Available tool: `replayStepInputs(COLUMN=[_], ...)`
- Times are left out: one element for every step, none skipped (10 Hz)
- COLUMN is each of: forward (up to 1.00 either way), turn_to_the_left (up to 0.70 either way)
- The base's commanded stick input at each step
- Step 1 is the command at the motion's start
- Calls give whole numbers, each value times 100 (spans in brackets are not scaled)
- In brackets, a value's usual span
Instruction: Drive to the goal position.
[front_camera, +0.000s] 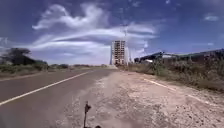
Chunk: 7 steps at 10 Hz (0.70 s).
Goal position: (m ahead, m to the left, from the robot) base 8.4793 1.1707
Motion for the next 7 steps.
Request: replayStepInputs(forward=[100, 100, 100, 100, 100, 100, 100], turn_to_the_left=[0, 0, 0, 0, 0, 0, 0])
